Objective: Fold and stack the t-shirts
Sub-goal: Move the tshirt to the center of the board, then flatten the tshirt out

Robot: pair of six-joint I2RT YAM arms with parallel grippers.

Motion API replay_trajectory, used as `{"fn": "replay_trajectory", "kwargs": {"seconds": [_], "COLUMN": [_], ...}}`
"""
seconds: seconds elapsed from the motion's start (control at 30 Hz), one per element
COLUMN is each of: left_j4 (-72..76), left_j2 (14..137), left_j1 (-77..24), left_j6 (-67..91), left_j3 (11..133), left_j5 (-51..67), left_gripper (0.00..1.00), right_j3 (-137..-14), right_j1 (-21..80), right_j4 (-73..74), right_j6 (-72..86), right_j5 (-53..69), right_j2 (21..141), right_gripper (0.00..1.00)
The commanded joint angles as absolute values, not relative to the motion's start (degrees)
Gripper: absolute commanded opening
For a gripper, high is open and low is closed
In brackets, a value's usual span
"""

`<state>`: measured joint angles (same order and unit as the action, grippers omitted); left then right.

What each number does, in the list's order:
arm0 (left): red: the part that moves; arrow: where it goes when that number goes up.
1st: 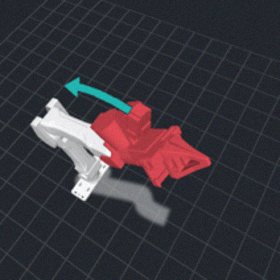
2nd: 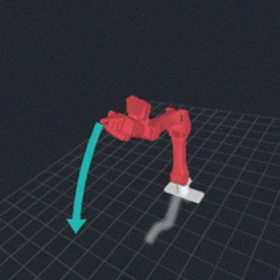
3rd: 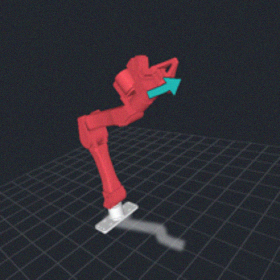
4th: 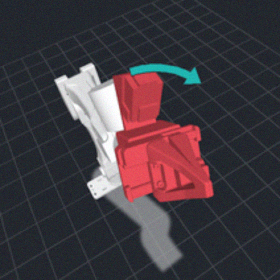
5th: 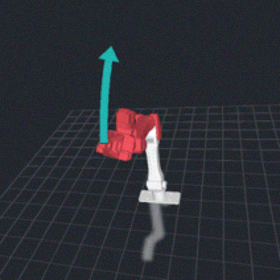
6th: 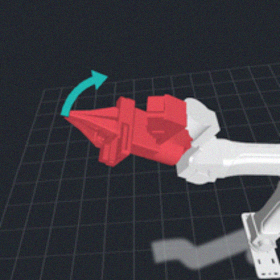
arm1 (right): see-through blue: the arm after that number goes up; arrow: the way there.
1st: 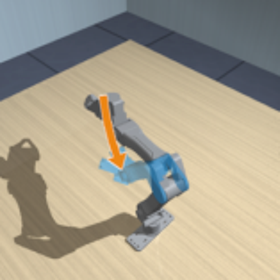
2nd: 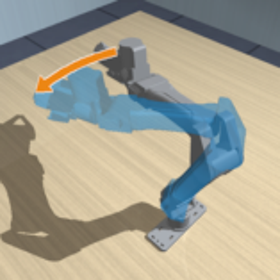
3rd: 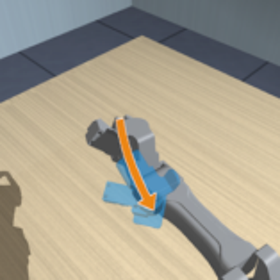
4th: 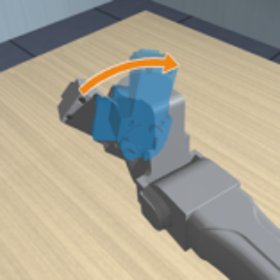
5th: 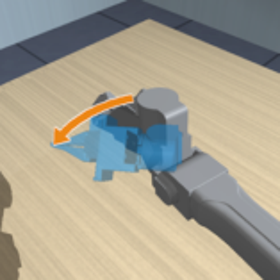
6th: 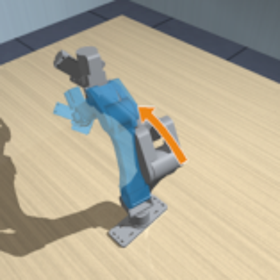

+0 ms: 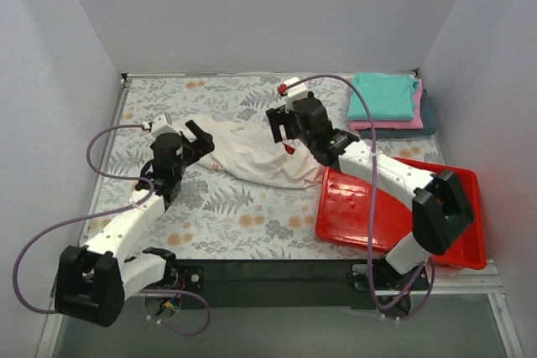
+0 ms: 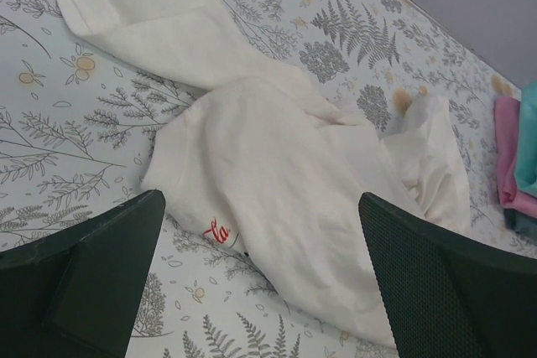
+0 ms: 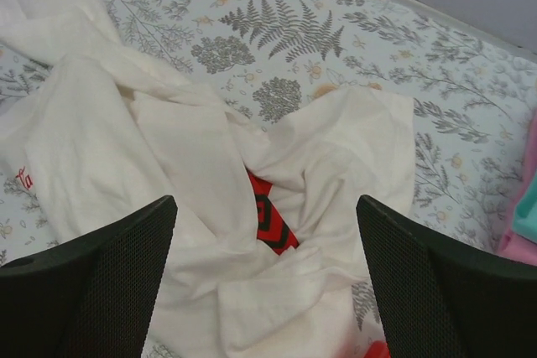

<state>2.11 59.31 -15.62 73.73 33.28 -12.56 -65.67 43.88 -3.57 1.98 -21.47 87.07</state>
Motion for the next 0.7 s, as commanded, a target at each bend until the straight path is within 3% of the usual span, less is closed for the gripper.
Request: {"fn": "replay_trajectory", "kwargs": {"seconds": [0.0,0.47,0.57,0.67], "left_j4": [6.75,12.39,13.62,14.06], "left_j2": [63.1,80.06,81.82,83.14], "left_j1": [-13.27,-7.03,-6.68,-6.5], "left_j6": [72.86,72.16,72.51,72.51], "left_j3": [36.83,40.61,40.34,40.69], "left_j5": [-10.29,-3.17,-1.85,-1.06], "left_gripper": [0.93,0.91,0.9,0.9], "right_j3": [-71.0,-84.02,-85.34,-86.13], "right_j1": [41.57,40.96,40.96,40.87], "right_j4": [-7.73,-7.82,-7.73,-7.56], "right_j6": [4.3,8.17,8.96,9.23], "right_j5": [-8.37,11.24,13.27,14.06], "right_j2": [94.03,116.27,118.73,120.23], "right_gripper": [0.76,0.63,0.57,0.42]}}
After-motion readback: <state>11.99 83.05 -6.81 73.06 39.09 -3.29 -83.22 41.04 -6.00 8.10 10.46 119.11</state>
